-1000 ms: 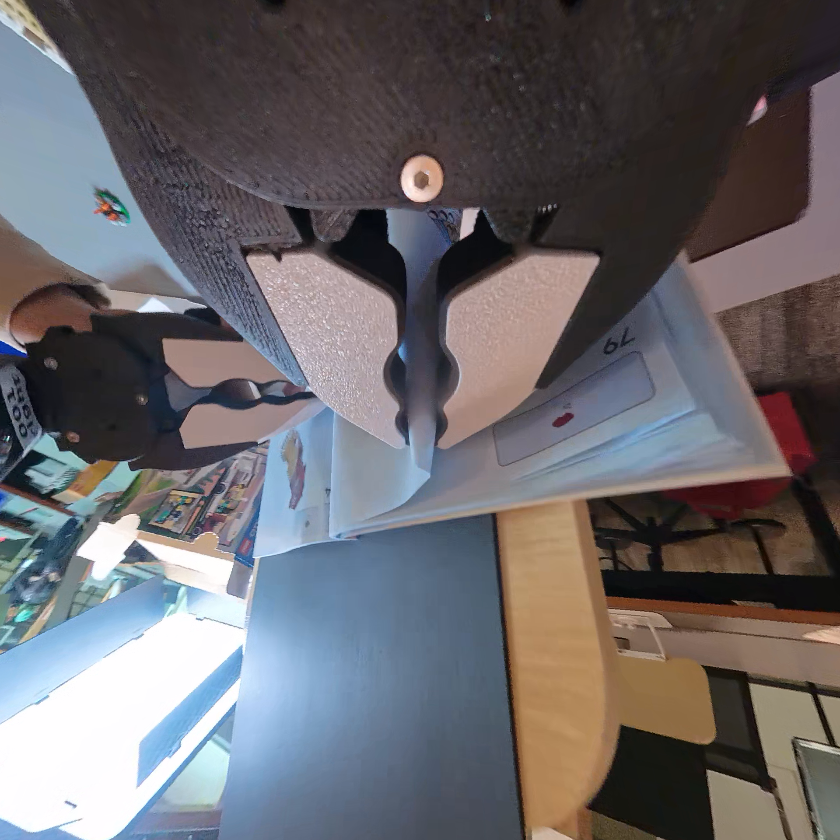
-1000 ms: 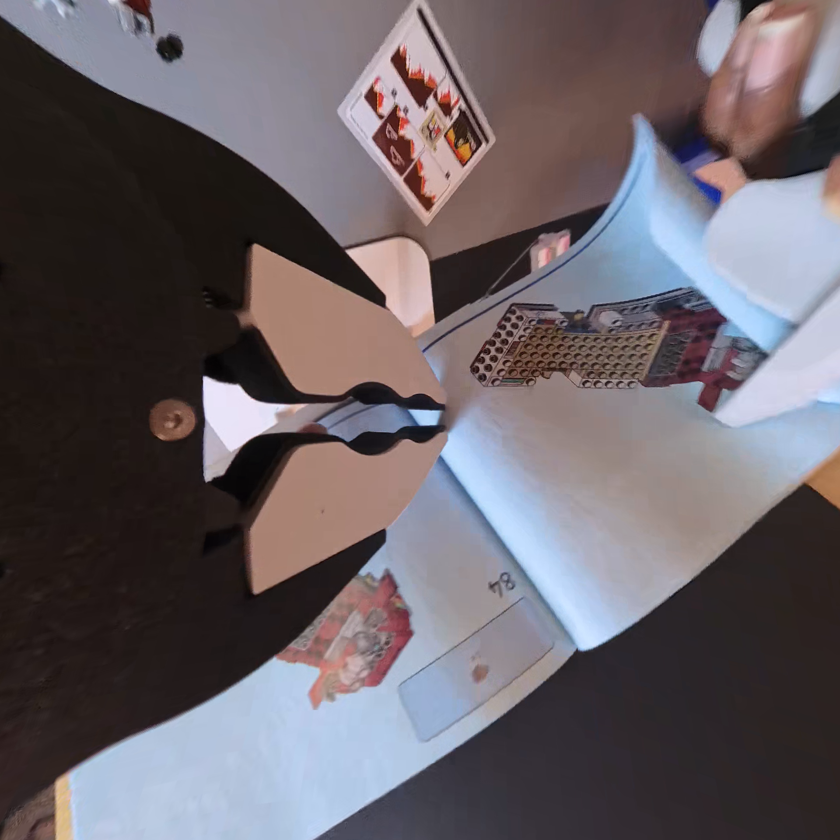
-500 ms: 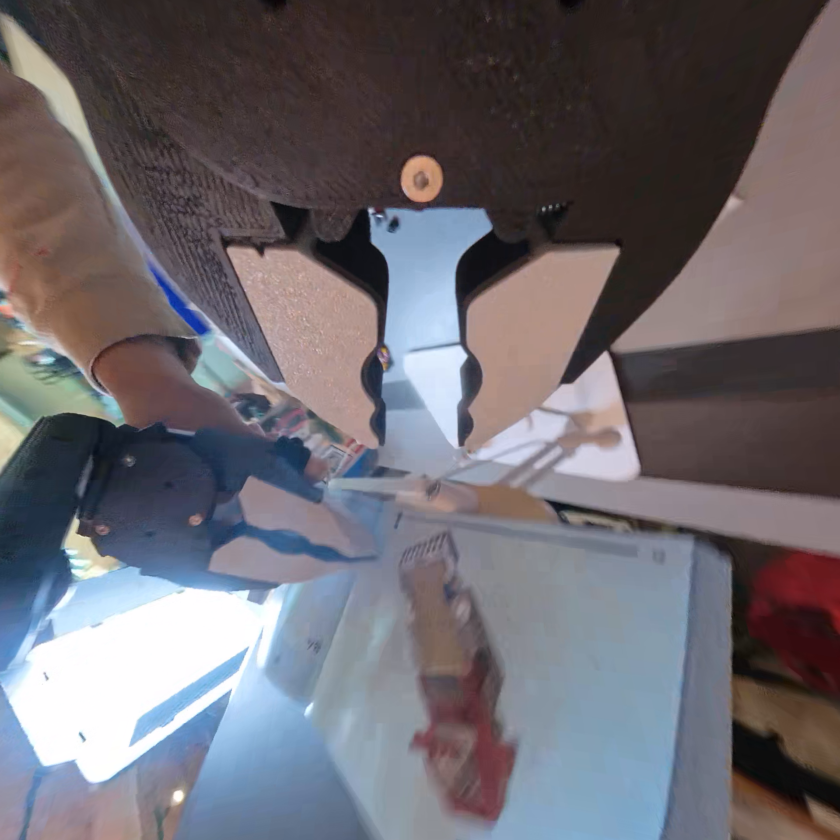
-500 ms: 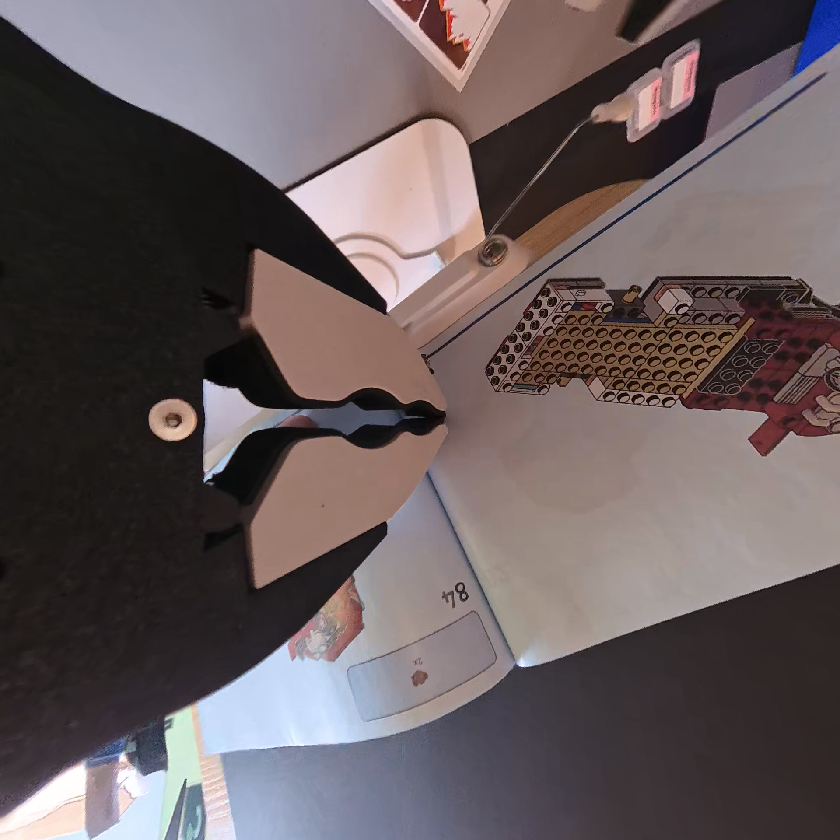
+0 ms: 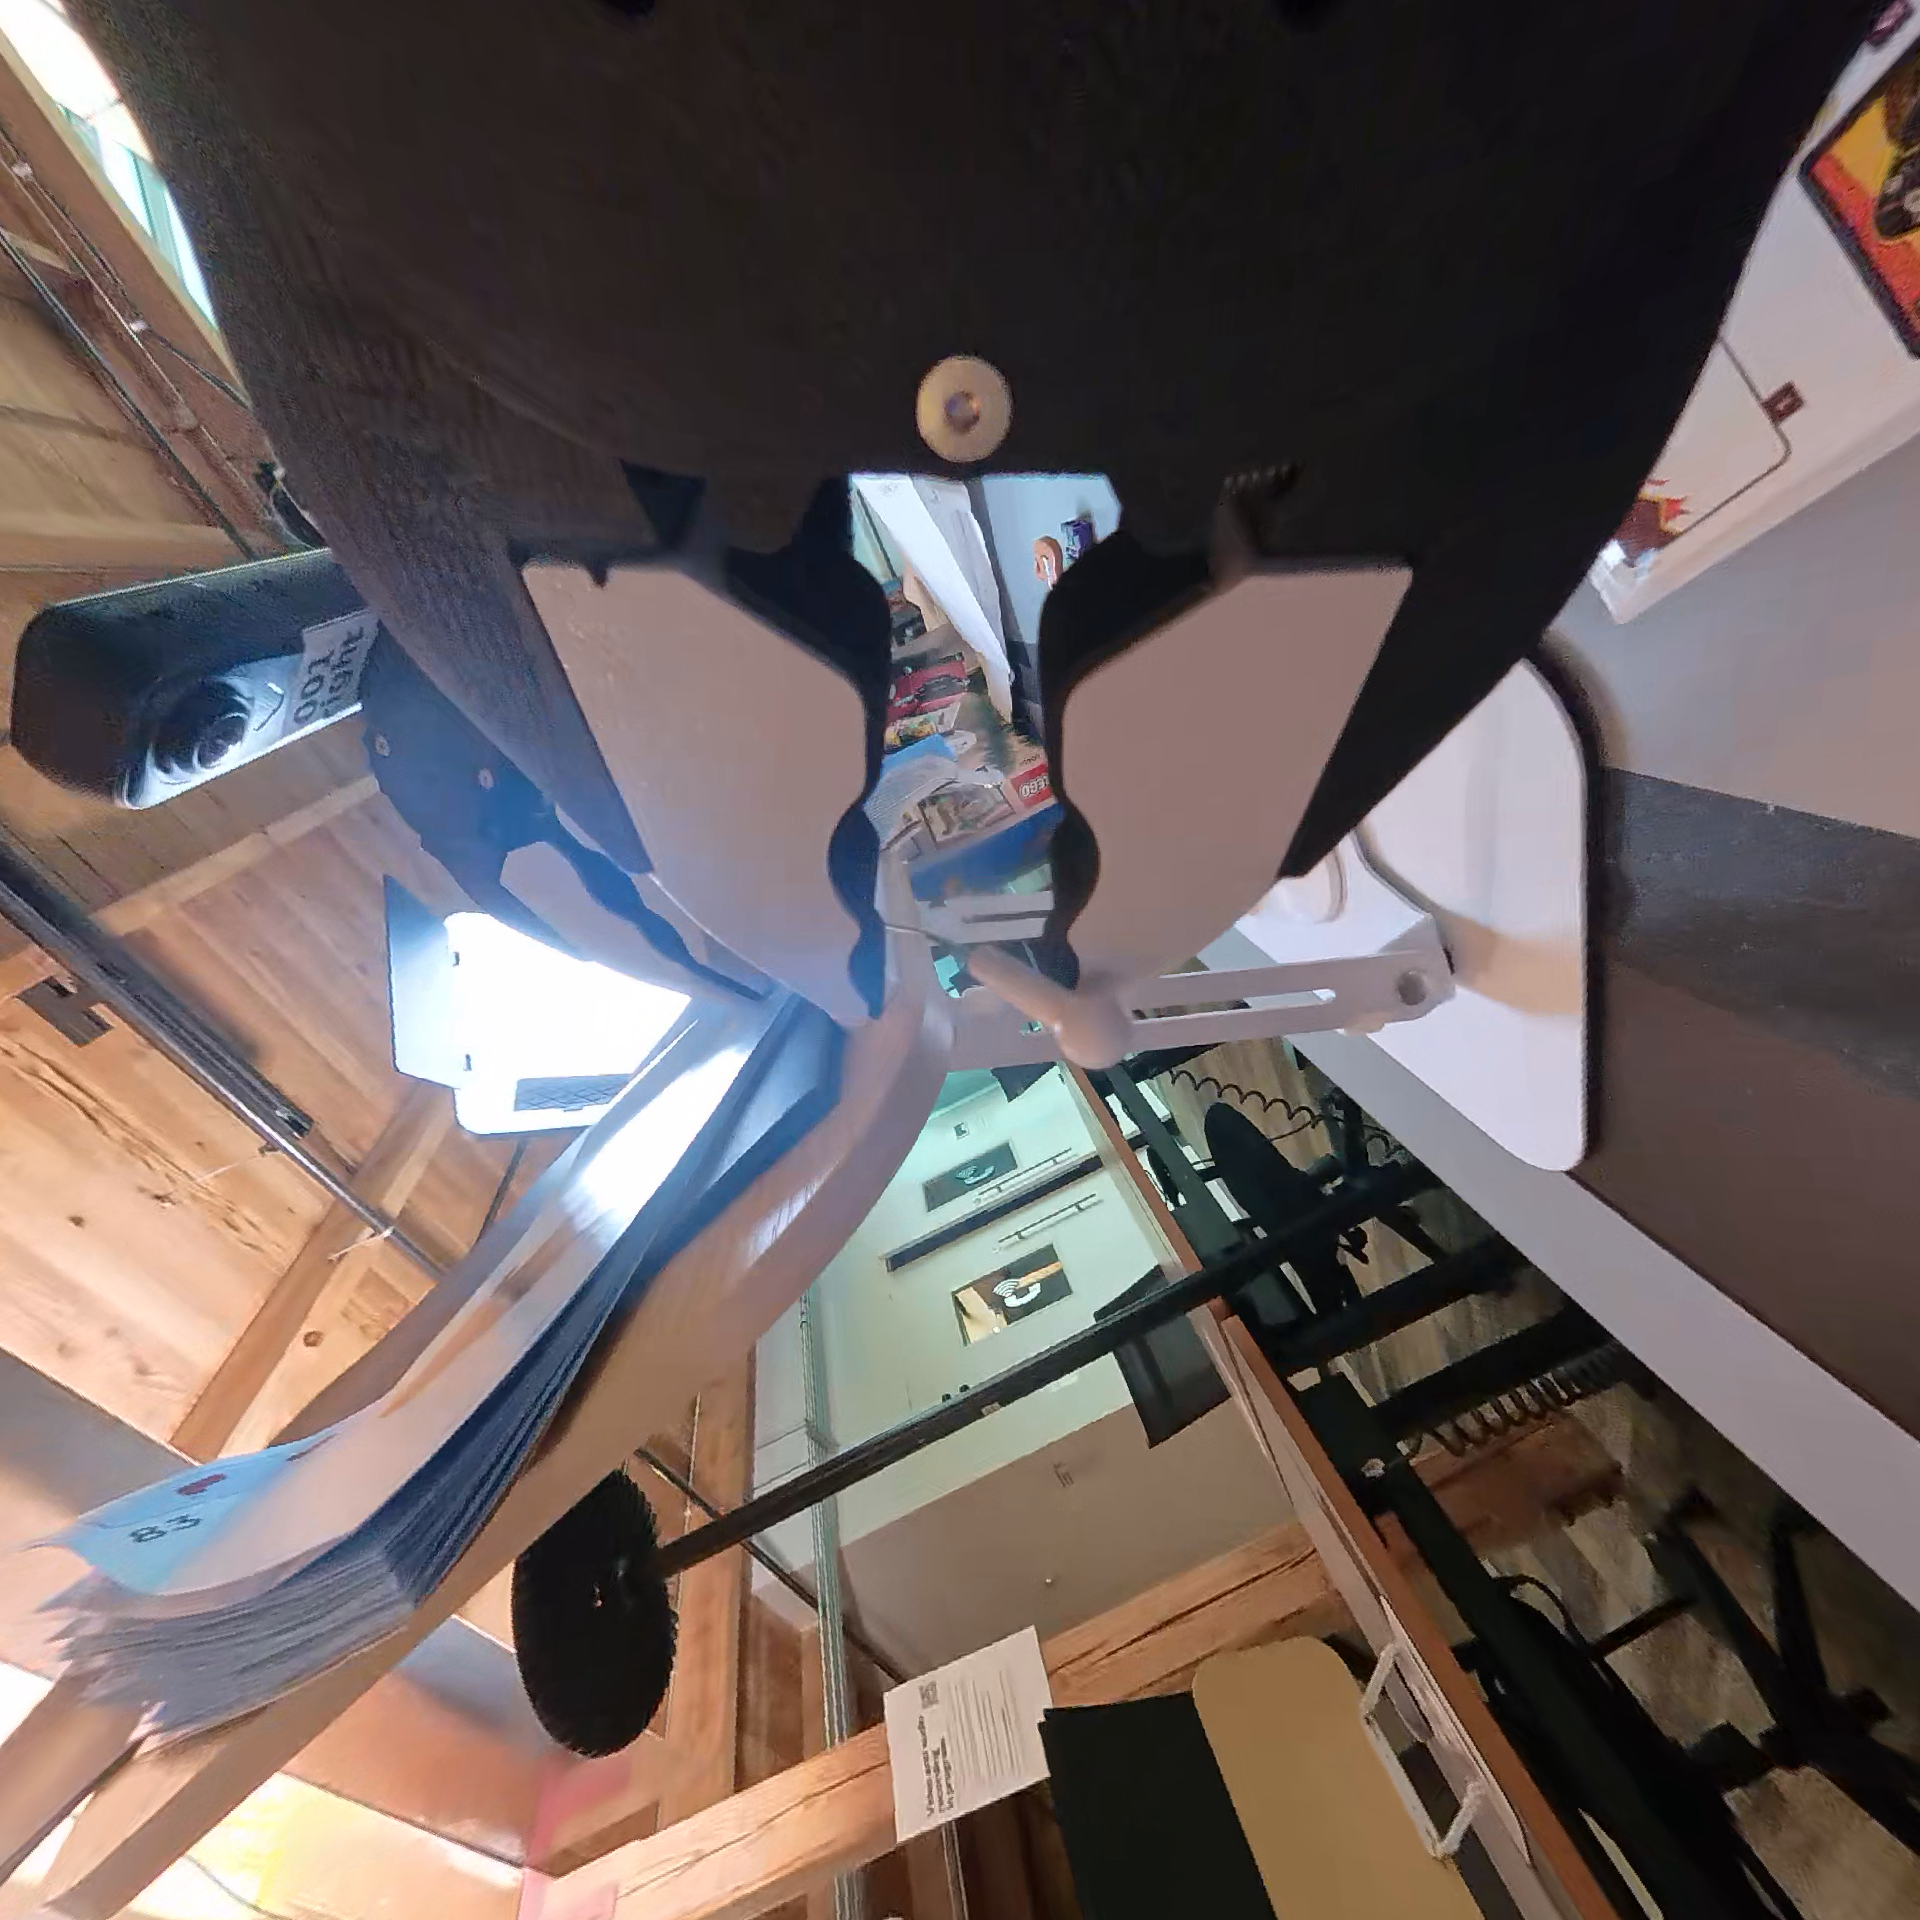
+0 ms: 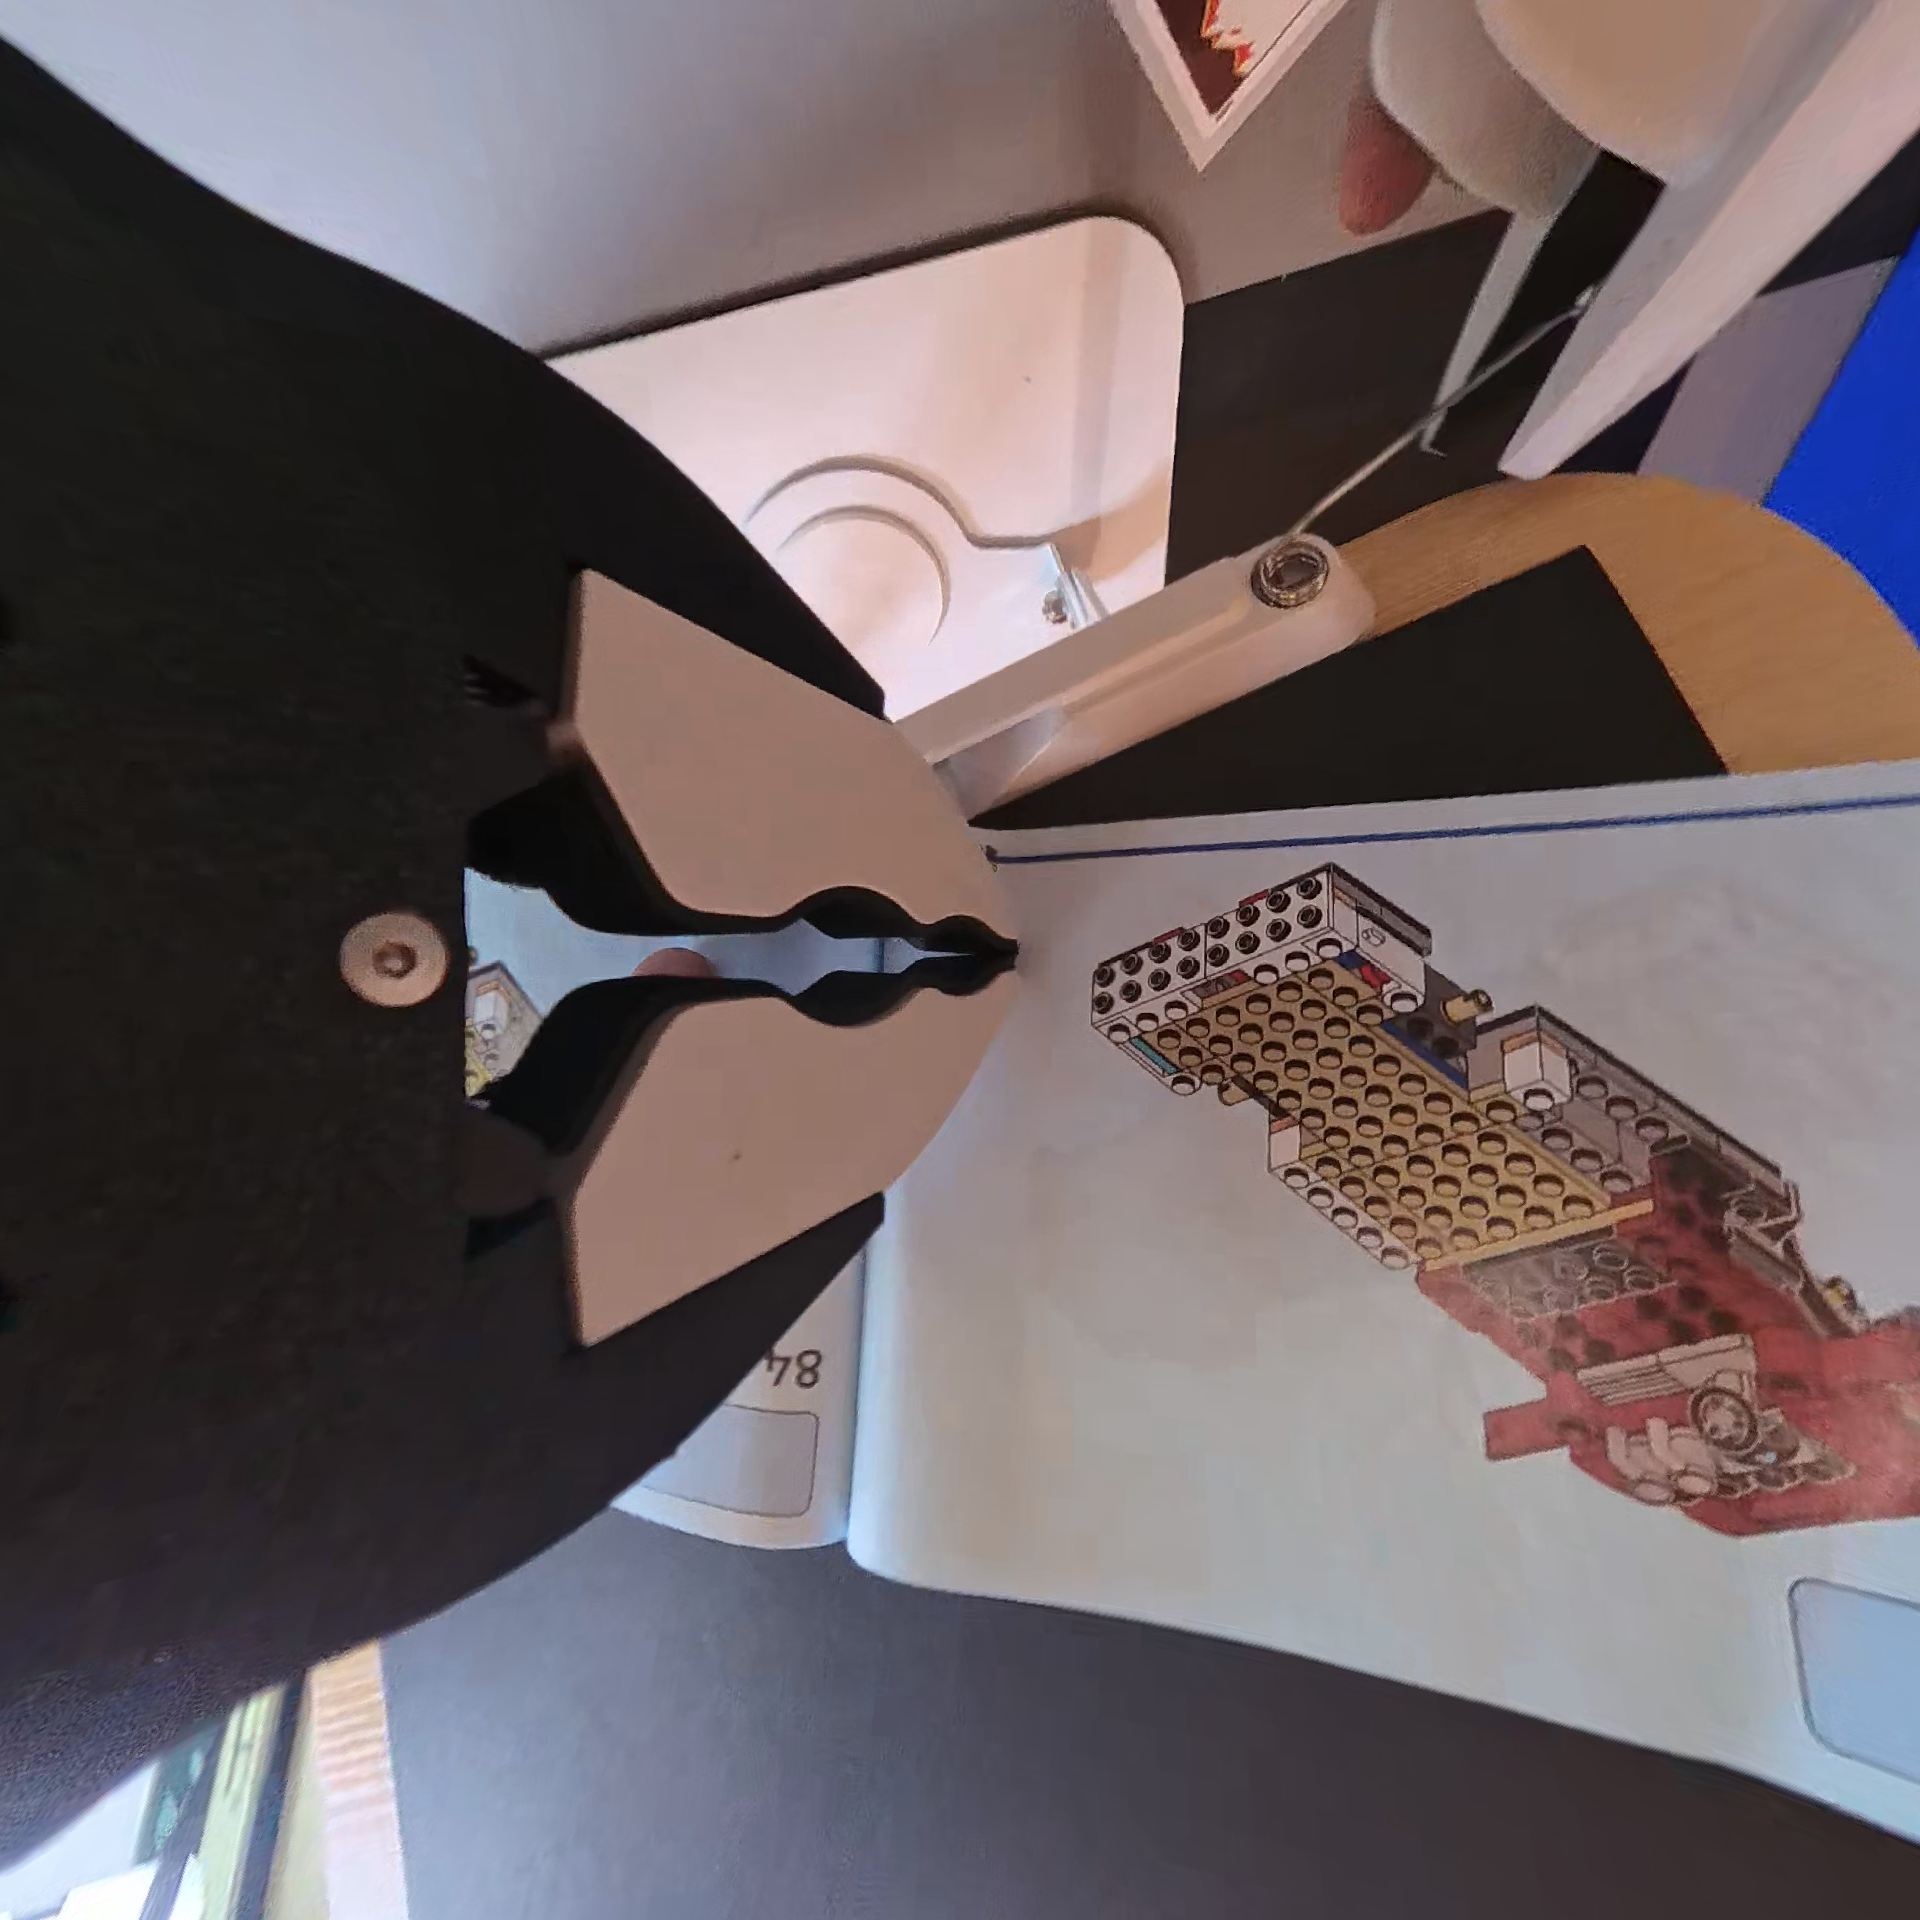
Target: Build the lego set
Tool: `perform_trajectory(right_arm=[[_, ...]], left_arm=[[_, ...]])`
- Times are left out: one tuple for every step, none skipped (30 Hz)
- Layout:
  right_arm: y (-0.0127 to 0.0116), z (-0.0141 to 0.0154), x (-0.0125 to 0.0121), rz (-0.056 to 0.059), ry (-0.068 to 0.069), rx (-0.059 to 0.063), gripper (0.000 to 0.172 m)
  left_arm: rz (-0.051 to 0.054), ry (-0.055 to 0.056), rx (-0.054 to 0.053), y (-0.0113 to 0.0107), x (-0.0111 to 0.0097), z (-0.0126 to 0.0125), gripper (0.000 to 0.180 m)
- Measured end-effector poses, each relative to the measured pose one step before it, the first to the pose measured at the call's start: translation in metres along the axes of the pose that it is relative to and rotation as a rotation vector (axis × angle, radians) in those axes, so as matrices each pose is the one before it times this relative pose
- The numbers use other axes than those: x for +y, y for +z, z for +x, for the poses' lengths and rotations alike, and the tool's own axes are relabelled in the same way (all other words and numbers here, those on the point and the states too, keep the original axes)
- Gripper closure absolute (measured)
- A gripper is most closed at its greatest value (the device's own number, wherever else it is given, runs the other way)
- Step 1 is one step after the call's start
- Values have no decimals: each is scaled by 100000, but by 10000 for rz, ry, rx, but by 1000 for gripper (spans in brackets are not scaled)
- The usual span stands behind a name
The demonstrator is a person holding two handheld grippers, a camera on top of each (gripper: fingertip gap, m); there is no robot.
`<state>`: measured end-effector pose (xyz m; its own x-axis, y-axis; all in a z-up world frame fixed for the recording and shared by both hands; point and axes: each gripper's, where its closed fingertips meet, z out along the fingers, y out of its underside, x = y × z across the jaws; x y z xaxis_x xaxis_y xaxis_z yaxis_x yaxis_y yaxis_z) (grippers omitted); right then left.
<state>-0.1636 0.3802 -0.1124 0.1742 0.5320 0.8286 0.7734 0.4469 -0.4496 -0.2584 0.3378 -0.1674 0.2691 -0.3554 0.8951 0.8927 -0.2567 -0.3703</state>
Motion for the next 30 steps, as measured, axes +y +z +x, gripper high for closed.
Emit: perform_trajectory(right_arm=[[65,-83,8,-31,-318,97,172],[42,-107,-8,-61,-235,50,171],[27,-114,-32,-42,-199,23,171],[32,-69,-37,-17,-148,33,171],[18,0,-6,-14,-84,51,172],[15,10,16,-15,-11,14,172],[-4,-5,6,-10,45,-30,172],[-4,-8,-8,-17,47,-44,172],[17,2,1,-19,11,-39,172],[17,-6,0,-10,-9,-39,172],[19,-3,-6,1,-19,-43,172],[22,-9,-22,11,-11,-50,172],[8,-22,-15,1,-1,-51,172],[15,-19,-26,4,-4,-49,172],[10,-31,-41,13,-19,-35,172],[13,-25,-47,25,-25,-18,172],[-4,-27,-50,22,-38,-2,172],[-22,-6,-2,16,-45,11,172],[-26,1,18,36,-40,1,172],[-53,-4,37,66,3,-17,172],[-53,-8,15,89,56,-34,172],[-40,-20,1,87,81,-39,172],[-27,-13,-14,56,37,-16,172],[-12,0,-7,24,-58,32,172],[18,13,-17,18,-99,59,172],[53,9,-4,-1,-117,61,172],[45,11,-2,-28,-125,47,172],[40,7,-11,-35,-81,20,172],[-6,-26,-21,-19,-13,-25,172],[-34,-15,-11,4,37,-23,172]], left_arm=[[8,62,48,-207,-131,-39,159],[-2,63,84,-168,-105,88,161],[-79,0,72,-57,-5,114,162],[-7,17,65,-31,-84,153,163],[13,41,23,-3,-129,126,164],[35,117,-31,24,-131,112,165],[92,170,-49,-18,-168,173,165],[174,204,22,-29,-243,373,166],[200,240,61,-60,-255,548,168],[124,438,-9,-26,-211,638,170],[50,614,-40,33,-207,705,171],[-24,635,-30,76,-214,747,172],[-83,694,-41,87,-192,812,174],[-134,890,-150,168,-125,745,174],[-185,986,-203,229,-102,657,174],[-272,895,-177,297,-100,583,174],[-352,864,-171,352,-89,497,174],[-398,1027,-32,441,-110,671,173],[-466,1204,-52,543,-102,608,172],[-552,1260,-143,607,-97,368,171],[-587,1252,-93,641,-115,299,169],[-636,1242,-31,680,-57,286,167],[-760,1299,-72,651,153,104,162],[-794,1317,-173,484,310,-179,161],[-655,1161,-70,468,393,-86,159],[-451,879,276,389,331,416,166],[-244,447,95,283,119,186,164],[-100,213,-21,55,-14,-73,165],[-34,-140,84,-16,-22,5,166],[88,-417,122,-40,-77,27,167]])
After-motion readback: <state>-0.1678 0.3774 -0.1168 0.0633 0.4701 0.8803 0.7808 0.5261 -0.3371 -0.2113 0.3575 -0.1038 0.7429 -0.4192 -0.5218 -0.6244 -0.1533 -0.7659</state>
